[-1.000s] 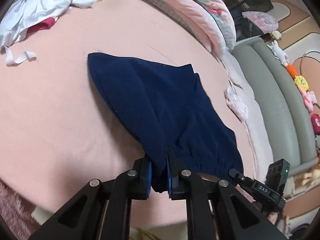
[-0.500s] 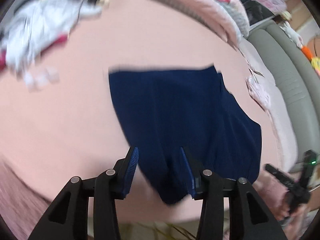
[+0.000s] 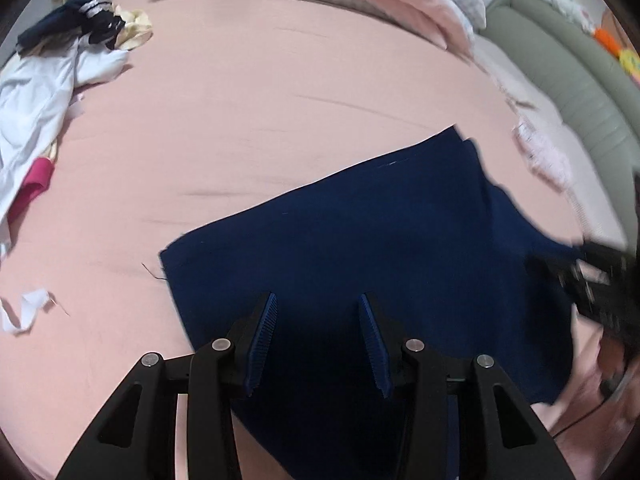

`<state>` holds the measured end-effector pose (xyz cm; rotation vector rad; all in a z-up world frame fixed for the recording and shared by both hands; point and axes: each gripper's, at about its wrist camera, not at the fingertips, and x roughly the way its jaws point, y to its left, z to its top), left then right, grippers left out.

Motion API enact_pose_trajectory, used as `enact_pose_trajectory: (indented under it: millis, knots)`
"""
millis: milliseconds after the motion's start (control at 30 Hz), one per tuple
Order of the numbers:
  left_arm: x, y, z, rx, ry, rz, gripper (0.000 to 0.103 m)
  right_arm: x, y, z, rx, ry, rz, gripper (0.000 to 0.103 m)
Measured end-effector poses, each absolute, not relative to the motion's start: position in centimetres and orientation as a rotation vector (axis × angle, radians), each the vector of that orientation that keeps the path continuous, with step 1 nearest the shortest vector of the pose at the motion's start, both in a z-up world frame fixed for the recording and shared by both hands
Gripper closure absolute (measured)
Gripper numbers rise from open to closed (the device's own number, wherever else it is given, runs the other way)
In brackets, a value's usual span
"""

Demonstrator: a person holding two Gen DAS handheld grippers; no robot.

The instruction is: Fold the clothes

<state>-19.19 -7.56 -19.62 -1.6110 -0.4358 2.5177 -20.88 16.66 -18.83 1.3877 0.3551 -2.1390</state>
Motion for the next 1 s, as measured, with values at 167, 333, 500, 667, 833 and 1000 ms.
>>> enact_pose_trajectory:
  millis: [167, 333, 500, 667, 833, 1000]
  knots:
    - [-20.1, -9.0, -21.0, -1.614, -0.47, 2.523, 0.063, -25.3, 15.1, -22.3, 1.477, 0.288, -2.111, 0.072]
    - [-21.1, -10.4, -21.9, -1.605, -0.526, 2.524, 0.064, -27.7, 14.1, -22.8, 1.418, 0.3, -2.177, 0.072]
    - [-21.3, -8.0, -21.5, -1.618, -0.135, 2.683, 0.063, -30.2, 13.1, -22.8, 1.39, 0.287, -2.182, 0.071]
    - [-20.9, -8.2, -21.0, -1.613, -0.21, 2.725, 0.062, -30.6, 14.3, -20.9, 1.429, 0.208, -2.182, 0.071]
    - [-18.7, -3.2, -18.2, -1.398, -0.201, 2.633, 0.062, -26.2, 23.1, -16.9, 1.419, -0.076, -2.22, 0.071]
    - [-16.9, 6.4, -18.5, -1.359, -0.061, 2.341, 0.062, -20.8, 30.0, -17.8, 1.542, -0.059, -2.282, 0.071]
